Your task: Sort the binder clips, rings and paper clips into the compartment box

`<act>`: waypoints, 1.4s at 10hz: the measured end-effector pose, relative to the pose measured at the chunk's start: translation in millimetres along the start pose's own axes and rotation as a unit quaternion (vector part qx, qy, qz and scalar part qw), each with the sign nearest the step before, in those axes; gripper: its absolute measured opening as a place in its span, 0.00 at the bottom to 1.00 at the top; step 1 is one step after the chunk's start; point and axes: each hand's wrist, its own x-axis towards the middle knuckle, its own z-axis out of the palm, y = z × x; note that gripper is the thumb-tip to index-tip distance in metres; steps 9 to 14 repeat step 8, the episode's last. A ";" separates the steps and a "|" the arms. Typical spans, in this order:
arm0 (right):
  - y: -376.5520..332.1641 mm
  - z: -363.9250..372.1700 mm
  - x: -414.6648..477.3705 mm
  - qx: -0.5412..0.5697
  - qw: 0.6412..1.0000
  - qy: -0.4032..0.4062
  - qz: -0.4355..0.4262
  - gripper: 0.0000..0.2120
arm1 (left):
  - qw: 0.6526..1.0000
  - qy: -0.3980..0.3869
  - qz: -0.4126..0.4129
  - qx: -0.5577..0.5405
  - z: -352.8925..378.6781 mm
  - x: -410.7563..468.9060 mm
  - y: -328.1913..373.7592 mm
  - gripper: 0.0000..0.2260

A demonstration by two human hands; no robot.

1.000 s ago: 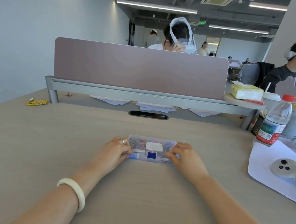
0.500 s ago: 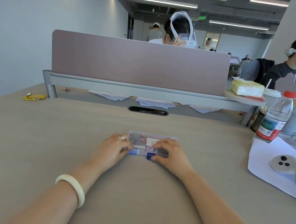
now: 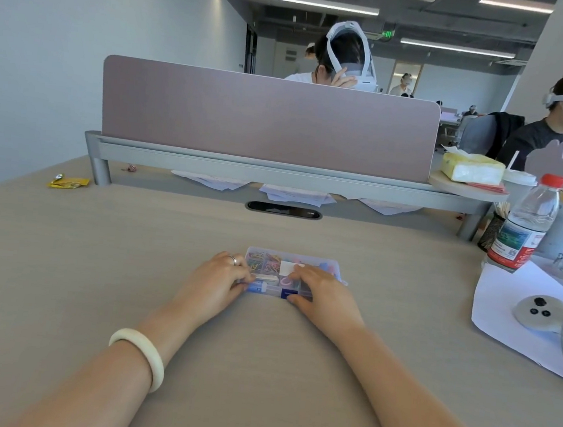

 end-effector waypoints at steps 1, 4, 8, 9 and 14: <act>0.2 4.1 -0.9 -0.042 0.999 0.011 -0.016 0.14 | 1.000 -0.008 -0.006 0.000 -1.8 -0.6 2.1 0.03; 3.8 9.1 -7.4 -0.018 0.997 0.031 -0.064 0.17 | 0.999 -0.024 -0.022 -0.015 -0.7 -3.6 3.0 0.08; 14.9 -0.6 -8.5 -0.035 0.999 0.023 -0.020 0.28 | 0.998 0.007 -0.051 -0.021 -4.0 -3.1 4.0 0.21; 14.9 -0.6 -8.5 -0.035 0.999 0.023 -0.020 0.28 | 0.998 0.007 -0.051 -0.021 -4.0 -3.1 4.0 0.21; 14.9 -0.6 -8.5 -0.035 0.999 0.023 -0.020 0.28 | 0.998 0.007 -0.051 -0.021 -4.0 -3.1 4.0 0.21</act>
